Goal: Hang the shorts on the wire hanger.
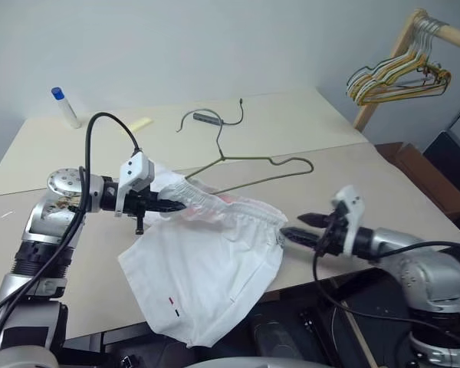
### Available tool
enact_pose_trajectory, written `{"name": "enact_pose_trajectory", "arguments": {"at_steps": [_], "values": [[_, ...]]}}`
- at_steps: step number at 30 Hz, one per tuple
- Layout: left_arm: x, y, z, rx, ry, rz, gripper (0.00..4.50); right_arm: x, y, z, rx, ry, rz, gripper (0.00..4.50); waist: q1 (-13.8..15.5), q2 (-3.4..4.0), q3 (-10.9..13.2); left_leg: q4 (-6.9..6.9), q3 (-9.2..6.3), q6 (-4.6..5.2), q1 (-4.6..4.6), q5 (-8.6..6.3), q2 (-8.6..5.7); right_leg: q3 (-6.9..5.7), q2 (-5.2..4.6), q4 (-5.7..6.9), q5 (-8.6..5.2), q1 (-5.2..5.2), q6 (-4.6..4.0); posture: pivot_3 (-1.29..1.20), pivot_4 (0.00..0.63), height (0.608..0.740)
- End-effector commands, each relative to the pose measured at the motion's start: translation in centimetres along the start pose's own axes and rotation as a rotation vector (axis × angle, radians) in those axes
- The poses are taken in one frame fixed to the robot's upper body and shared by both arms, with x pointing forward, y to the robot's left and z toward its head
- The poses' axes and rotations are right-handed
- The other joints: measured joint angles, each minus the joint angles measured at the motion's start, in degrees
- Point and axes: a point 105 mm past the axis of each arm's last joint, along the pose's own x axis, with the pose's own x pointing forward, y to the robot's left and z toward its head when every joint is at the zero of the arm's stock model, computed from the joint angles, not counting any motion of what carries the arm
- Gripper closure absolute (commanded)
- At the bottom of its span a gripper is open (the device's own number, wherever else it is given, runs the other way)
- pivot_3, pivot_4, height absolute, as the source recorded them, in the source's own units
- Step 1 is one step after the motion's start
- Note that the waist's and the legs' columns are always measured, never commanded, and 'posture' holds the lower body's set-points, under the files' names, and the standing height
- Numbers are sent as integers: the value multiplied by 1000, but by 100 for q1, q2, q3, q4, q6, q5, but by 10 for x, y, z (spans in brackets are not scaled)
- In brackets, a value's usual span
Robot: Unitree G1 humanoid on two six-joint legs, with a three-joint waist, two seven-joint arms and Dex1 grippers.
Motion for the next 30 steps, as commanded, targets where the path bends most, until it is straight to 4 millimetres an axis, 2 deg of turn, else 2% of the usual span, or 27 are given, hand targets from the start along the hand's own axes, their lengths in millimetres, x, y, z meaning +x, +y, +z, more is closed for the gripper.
{"name": "enact_pose_trajectory", "arguments": {"at_steps": [1,4,7,10,14,22,30], "values": [[-7,2,18,56,-30,18,4500,18,1,5,21,-7,0,202,-2,0,0,0,0,0,-2,0,0,-1,0,-2,1,0,0,-99,8,740],[-7,1,19,64,-33,19,4500,28,2,9,34,-31,14,886,15,0,0,0,-1,0,-3,0,-1,-1,-1,-4,2,-1,2,-94,6,740],[-6,-1,19,69,-36,15,4500,31,5,17,41,-67,33,1959,40,1,0,0,-3,0,-8,0,0,-4,0,-6,2,-4,2,-91,4,740],[-6,-4,15,67,-23,0,4500,28,6,15,14,-47,49,3005,70,1,0,0,-3,0,-10,0,0,-4,-1,-9,2,-4,3,-91,5,740],[-6,-4,11,64,-16,3,4500,21,-1,23,-30,-47,44,4360,78,1,0,0,-2,0,-10,0,-1,-4,-1,-9,2,-4,3,-98,0,740],[-16,-9,-15,82,110,-19,4500,-7,-39,48,-138,-25,-59,4452,42,1,-1,0,0,0,-4,0,0,-3,0,-10,2,-1,2,-107,0,740],[-18,-4,-31,85,176,27,4500,-17,-42,56,-208,-6,-51,4452,55,1,-1,0,0,0,-7,0,-1,-4,-1,-11,2,-1,2,-106,0,740]]}}
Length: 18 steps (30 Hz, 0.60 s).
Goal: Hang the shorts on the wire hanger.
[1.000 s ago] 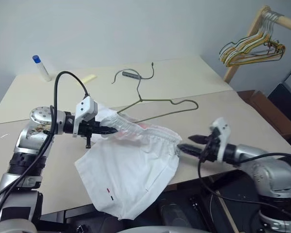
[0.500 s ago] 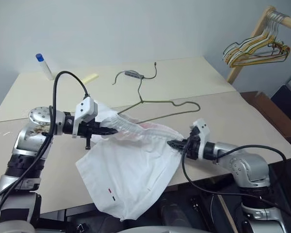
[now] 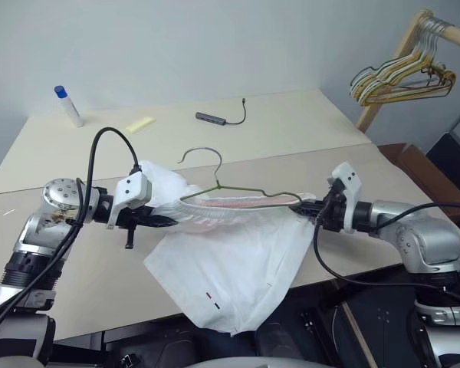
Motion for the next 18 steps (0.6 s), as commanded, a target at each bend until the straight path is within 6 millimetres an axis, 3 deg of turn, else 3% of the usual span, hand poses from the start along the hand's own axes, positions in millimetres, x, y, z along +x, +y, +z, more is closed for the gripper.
{"name": "enact_pose_trajectory", "arguments": {"at_steps": [1,7,18], "values": [[-10,7,-4,7,44,57,4500,-14,-9,17,-70,-38,-42,4452,3,0,0,0,0,0,0,0,0,0,0,0,0,0,0,-106,0,740],[-11,12,12,-13,-94,77,4500,-16,-9,11,-82,-14,-37,4452,5,0,0,0,0,0,0,0,0,0,-1,0,0,0,0,-109,0,740],[-6,15,-14,31,53,107,4500,-23,-8,19,-124,-21,-33,4452,-1,0,0,0,0,0,1,0,-1,1,-1,0,0,0,1,-118,0,740]]}}
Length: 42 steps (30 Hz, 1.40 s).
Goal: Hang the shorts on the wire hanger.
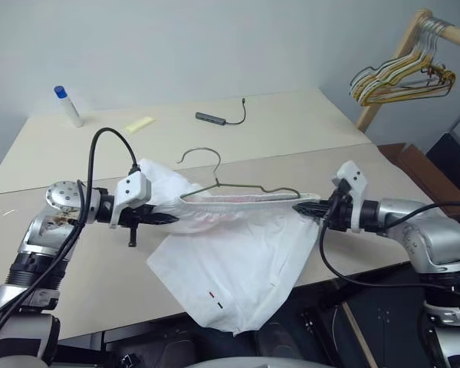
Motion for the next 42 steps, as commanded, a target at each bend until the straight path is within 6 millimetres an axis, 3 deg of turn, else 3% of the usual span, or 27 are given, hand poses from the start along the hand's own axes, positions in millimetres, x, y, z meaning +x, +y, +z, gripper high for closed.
{"name": "enact_pose_trajectory", "arguments": {"at_steps": [1,7,14,20,27,28,31,35,38,42], "values": [[-8,11,-12,36,99,70,4500,-16,-8,17,-75,-26,-59,4452,0,0,0,0,0,0,0,0,0,0,0,1,0,0,0,-127,0,740],[-3,2,-29,117,199,-5,4500,-16,1,32,-166,-30,-44,4452,-26,0,0,0,1,0,0,0,0,0,0,0,0,-2,0,-131,0,740],[23,18,-1,93,80,42,4500,5,43,42,-376,2,48,4452,-29,0,0,1,0,0,-2,0,0,-2,-1,1,1,-2,2,-151,0,740],[29,26,8,76,44,68,4500,14,63,34,-448,27,95,2601,-78,0,0,1,0,0,-8,0,0,0,-1,-3,1,-7,3,-161,0,740],[30,31,14,67,17,88,4500,21,63,23,-459,78,79,121,-75,0,-1,1,0,0,-5,0,0,-1,-1,1,1,-5,3,-154,0,740],[30,30,16,69,13,83,4500,18,59,24,-457,77,66,29,-76,0,-1,1,0,0,-5,0,0,0,-1,1,1,-5,3,-153,0,740],[22,28,17,74,10,73,4500,-13,46,53,-439,-11,34,29,-60,0,0,1,0,0,-8,0,-2,0,-2,0,1,-7,3,-142,0,740],[17,29,16,75,16,73,4500,-42,48,84,-443,-93,87,29,-53,0,-1,1,0,0,-7,0,-2,-1,-5,-6,2,-4,4,-136,0,740],[15,28,18,80,15,55,4500,-44,42,93,-468,-86,103,29,-79,0,-1,0,-1,0,4,0,2,-2,-1,-2,1,2,2,-137,0,740],[16,27,28,93,-13,17,4500,-25,17,84,-551,55,90,29,-94,1,-1,0,6,0,7,0,2,0,-1,-1,5,2,-1,-141,0,740]]}}
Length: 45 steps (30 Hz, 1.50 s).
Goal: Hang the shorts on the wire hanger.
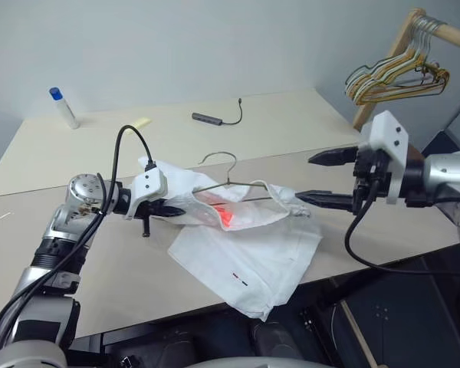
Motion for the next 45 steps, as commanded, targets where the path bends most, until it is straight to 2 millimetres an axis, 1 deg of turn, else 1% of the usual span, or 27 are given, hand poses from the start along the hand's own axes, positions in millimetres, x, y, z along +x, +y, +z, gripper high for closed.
{"name": "enact_pose_trajectory", "arguments": {"at_steps": [1,4,8,10,13,19,24,28,31,34,37,39,40,41,42,43,44,45], "values": [[-8,8,28,65,-71,-1,4500,12,-15,-14,-74,98,27,29,-9,1,0,0,1,0,0,0,-1,1,0,0,0,0,0,-141,0,740],[-7,8,35,77,-84,-20,4500,26,-21,-27,-97,166,91,29,-33,2,-1,0,3,1,-7,0,-1,2,0,-1,0,-8,0,-137,0,740],[-5,10,41,87,-96,-27,4500,44,-14,-35,-173,224,180,29,-49,2,-1,0,-1,1,-20,0,-3,1,-2,0,-2,-16,1,-125,0,740],[-3,9,43,93,-102,-31,4500,52,-12,-36,-181,234,205,29,-56,2,-1,0,-3,2,-24,-1,-4,1,-3,-1,-2,-19,1,-122,0,740],[-2,7,43,99,-104,-42,4500,59,-13,-38,-173,248,208,582,-57,2,-1,0,-5,2,-24,-1,-5,0,-4,1,-1,-18,1,-123,0,740],[-2,5,44,110,-100,-57,4500,63,-15,-40,-161,261,215,2687,-59,3,-1,1,-8,2,-16,0,-5,-2,-4,7,-1,-13,2,-127,0,740],[-1,5,45,129,-103,-65,4500,61,-9,-40,-145,253,249,4463,-84,3,-1,1,-8,2,-17,0,-5,-1,-4,7,-1,-14,1,-132,0,740],[-2,4,48,133,-113,-70,4500,56,-4,-42,-111,244,259,4486,-113,3,-1,1,-9,2,-16,0,-5,-1,-4,8,-1,-13,2,-136,0,740],[-11,8,51,107,-152,-45,3651,49,-4,-46,-37,239,224,4500,-117,3,-1,1,-10,2,-17,0,-4,-2,-3,9,-1,-13,2,-139,0,740],[-29,19,55,87,-193,20,2726,35,-1,-52,81,222,186,4500,-114,3,-1,1,-11,2,-18,0,-5,-2,-4,8,-1,-15,2,-138,0,740],[-49,32,65,64,-263,122,1793,19,4,-65,221,212,113,4500,-102,2,-1,1,-13,2,-20,0,-5,-5,-6,7,-1,-14,3,-135,0,740],[-58,36,74,69,-301,179,1135,8,7,-75,320,199,44,4500,-90,2,-2,1,-13,2,-18,0,-5,-4,-7,6,-2,-12,3,-138,0,740],[-61,37,80,72,-333,210,658,2,9,-81,375,197,1,4500,-84,2,-2,1,-14,1,-15,-1,-5,-5,-7,5,-3,-7,4,-141,0,740],[-63,38,88,63,-376,239,509,-3,10,-87,424,199,-41,4500,-78,2,-2,1,-13,1,-14,0,-5,-4,-7,6,-3,-7,5,-146,0,740],[-65,39,95,50,-413,257,167,-7,12,-92,462,202,-75,4500,-71,2,-2,2,-13,1,-13,0,-5,-4,-7,9,-3,-6,5,-151,0,740],[-66,39,103,41,-461,278,37,-12,14,-99,511,208,-116,4500,-57,2,-2,2,-13,1,-14,0,-5,-3,-7,7,-2,-6,6,-157,0,740],[-66,41,113,31,-519,317,37,-18,15,-106,559,215,-166,4500,-43,3,-2,5,-12,1,-14,0,-5,-3,-7,9,-2,-6,7,-162,0,740],[-68,40,126,-21,-611,327,37,-26,15,-113,633,221,-234,4500,-31,3,-3,5,-12,1,-13,0,-6,-2,-8,8,-1,-4,9,-169,0,740]]}}
